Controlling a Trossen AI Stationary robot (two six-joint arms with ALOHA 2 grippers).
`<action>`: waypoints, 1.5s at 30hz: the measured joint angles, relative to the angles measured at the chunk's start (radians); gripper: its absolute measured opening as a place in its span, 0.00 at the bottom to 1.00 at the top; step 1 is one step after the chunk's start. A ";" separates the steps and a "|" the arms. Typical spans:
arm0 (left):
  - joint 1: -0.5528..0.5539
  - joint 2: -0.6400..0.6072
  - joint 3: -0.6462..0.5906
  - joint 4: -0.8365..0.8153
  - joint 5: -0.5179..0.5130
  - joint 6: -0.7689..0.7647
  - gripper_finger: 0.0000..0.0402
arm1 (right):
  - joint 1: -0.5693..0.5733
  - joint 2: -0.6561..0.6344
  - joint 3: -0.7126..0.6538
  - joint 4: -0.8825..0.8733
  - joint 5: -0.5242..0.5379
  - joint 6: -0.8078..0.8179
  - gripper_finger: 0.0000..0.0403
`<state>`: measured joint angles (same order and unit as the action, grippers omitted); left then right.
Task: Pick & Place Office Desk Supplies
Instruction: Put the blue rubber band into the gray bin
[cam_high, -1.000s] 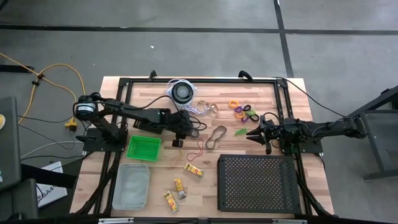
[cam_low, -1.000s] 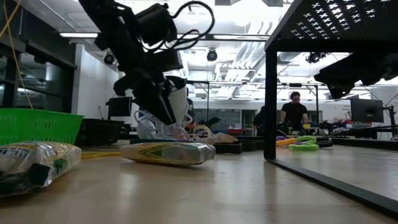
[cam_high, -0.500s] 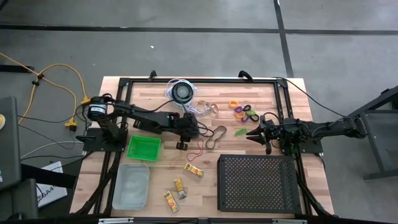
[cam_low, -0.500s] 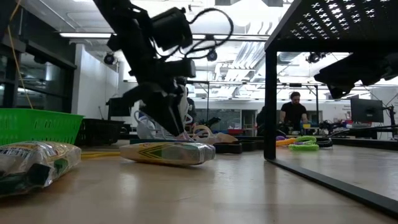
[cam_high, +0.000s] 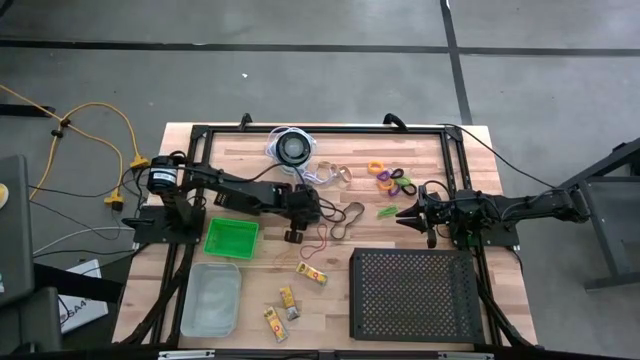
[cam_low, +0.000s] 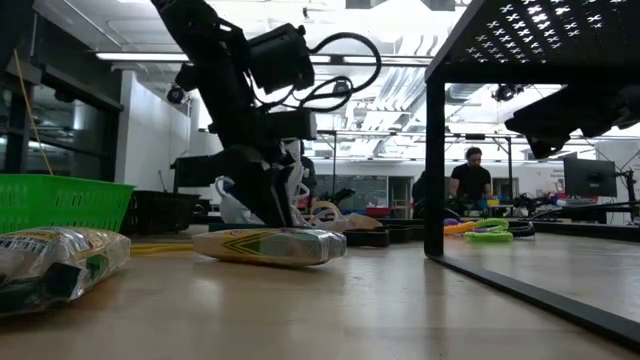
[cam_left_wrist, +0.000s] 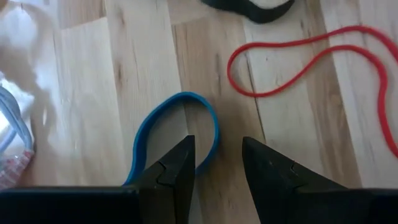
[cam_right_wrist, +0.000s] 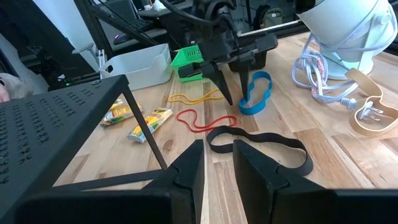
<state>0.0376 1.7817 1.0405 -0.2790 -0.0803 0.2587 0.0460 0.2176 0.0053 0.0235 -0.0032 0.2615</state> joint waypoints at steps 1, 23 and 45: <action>0.000 0.000 0.000 -0.002 0.000 -0.001 0.31 | 0.000 0.000 0.000 0.000 0.000 0.000 0.18; 0.007 0.015 -0.001 -0.005 -0.002 -0.024 0.21 | 0.000 0.000 0.000 0.002 0.000 0.000 0.18; 0.007 0.002 -0.002 -0.012 -0.011 -0.024 0.00 | 0.000 0.000 0.000 0.002 0.000 0.000 0.18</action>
<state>0.0444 1.7841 1.0389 -0.2909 -0.0918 0.2347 0.0460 0.2176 0.0051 0.0254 -0.0032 0.2615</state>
